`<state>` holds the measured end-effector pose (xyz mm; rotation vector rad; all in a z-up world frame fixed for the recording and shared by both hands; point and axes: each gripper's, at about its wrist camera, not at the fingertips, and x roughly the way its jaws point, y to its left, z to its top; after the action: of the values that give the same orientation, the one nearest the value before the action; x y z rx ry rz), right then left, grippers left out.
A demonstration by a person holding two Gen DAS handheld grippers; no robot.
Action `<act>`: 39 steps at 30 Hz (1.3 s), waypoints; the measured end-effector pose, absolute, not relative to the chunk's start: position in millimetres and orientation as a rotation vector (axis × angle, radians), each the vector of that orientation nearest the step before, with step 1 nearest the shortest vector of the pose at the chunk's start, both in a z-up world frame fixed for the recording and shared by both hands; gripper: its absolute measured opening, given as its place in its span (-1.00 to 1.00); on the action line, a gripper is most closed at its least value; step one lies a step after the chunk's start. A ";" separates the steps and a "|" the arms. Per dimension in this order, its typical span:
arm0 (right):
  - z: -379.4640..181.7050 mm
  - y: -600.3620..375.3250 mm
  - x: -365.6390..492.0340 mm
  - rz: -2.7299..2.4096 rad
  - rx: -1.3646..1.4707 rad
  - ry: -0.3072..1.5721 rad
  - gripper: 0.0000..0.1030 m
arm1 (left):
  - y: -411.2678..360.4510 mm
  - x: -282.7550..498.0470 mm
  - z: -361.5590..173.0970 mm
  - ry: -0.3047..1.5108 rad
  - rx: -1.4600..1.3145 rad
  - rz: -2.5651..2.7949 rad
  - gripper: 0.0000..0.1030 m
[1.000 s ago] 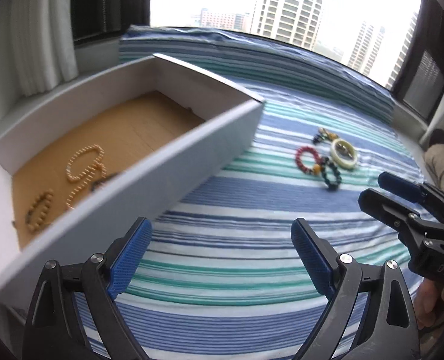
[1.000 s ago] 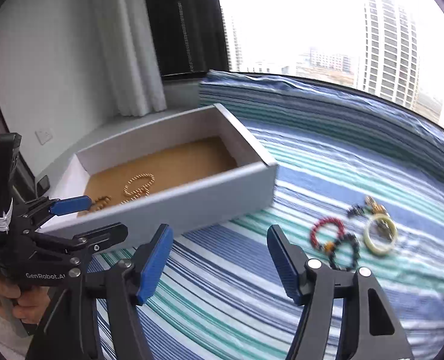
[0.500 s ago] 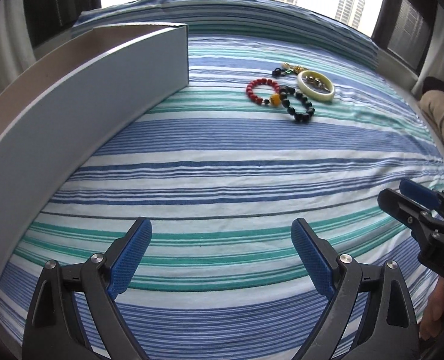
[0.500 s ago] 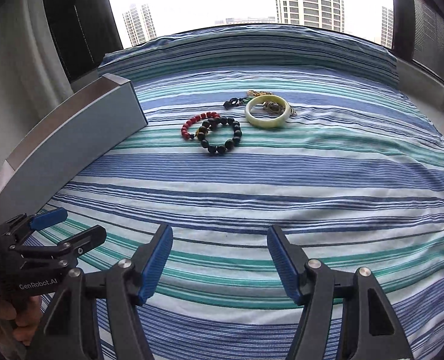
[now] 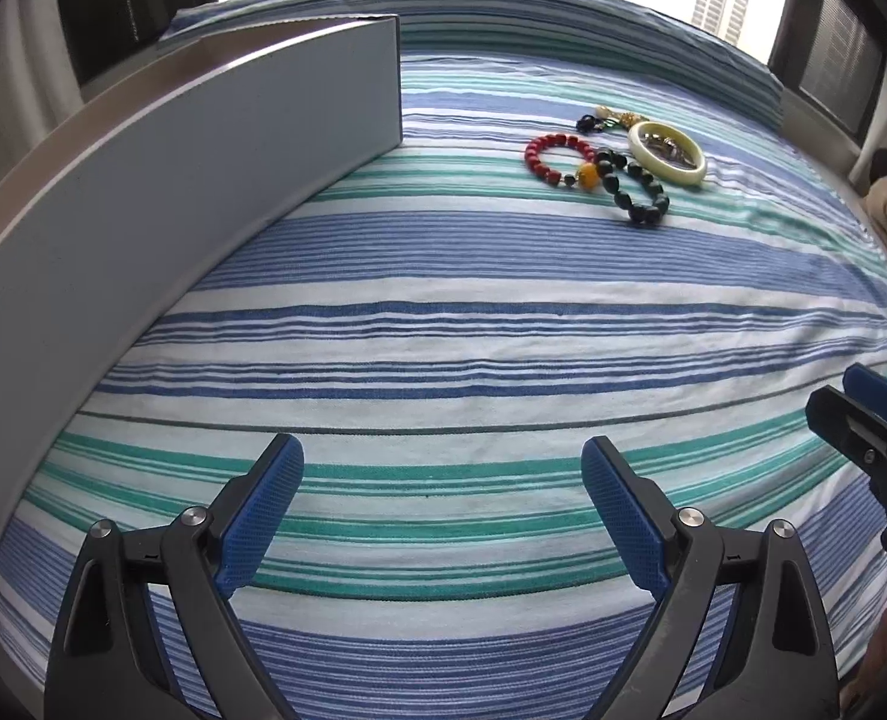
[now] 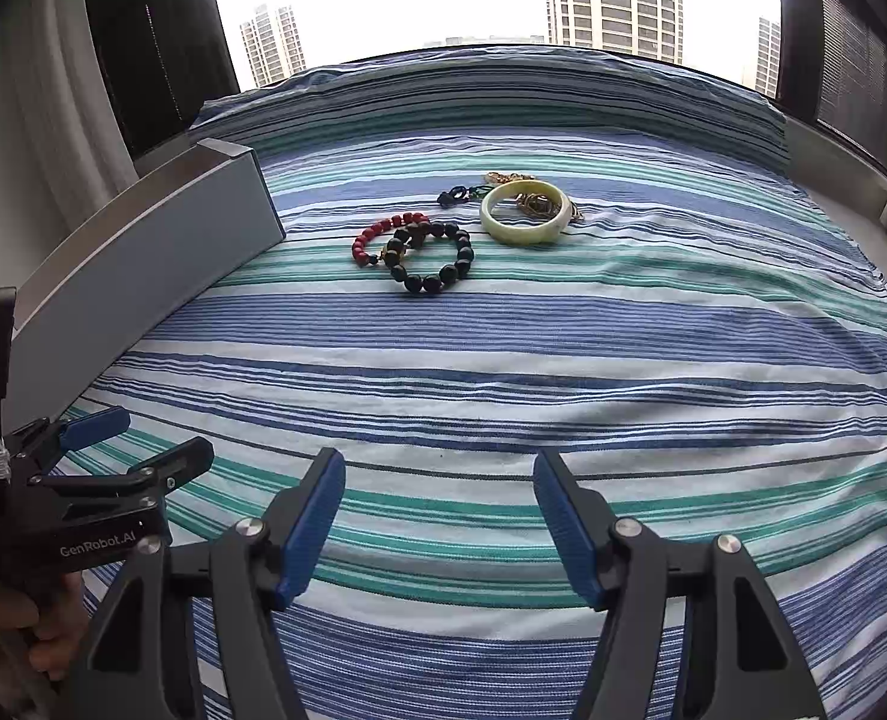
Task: Organize jewelry
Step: 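Return both tools over the red and black bead bracelets, then approach and grasp the red bead bracelet with the left tool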
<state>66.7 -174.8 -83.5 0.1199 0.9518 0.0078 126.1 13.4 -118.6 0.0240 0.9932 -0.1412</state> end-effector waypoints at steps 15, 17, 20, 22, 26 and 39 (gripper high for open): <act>-99.4 -171.3 68.5 0.019 0.128 1.006 0.29 | 13.7 135.6 -125.8 0.969 0.058 -0.114 0.83; -99.3 -171.4 70.4 0.023 0.133 1.012 0.29 | 14.8 137.0 -128.6 0.974 0.056 -0.117 0.83; -97.8 -171.1 75.6 0.042 0.146 1.020 0.29 | 15.9 136.9 -130.9 0.967 0.051 -0.123 0.84; -95.3 -170.3 82.6 0.064 0.145 1.024 0.29 | 16.2 137.0 -131.1 0.964 0.049 -0.126 0.87; -86.2 -172.7 110.1 0.128 0.163 1.023 0.29 | 19.8 135.8 -133.4 0.950 0.039 -0.124 0.95; -106.8 -146.6 236.2 0.247 -0.017 1.049 0.29 | 20.2 136.1 -135.5 0.945 0.034 -0.130 0.99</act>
<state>236.2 -146.6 -106.8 -0.0173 1.0493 0.2467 136.1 20.2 -135.5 0.0337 0.9445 -0.1296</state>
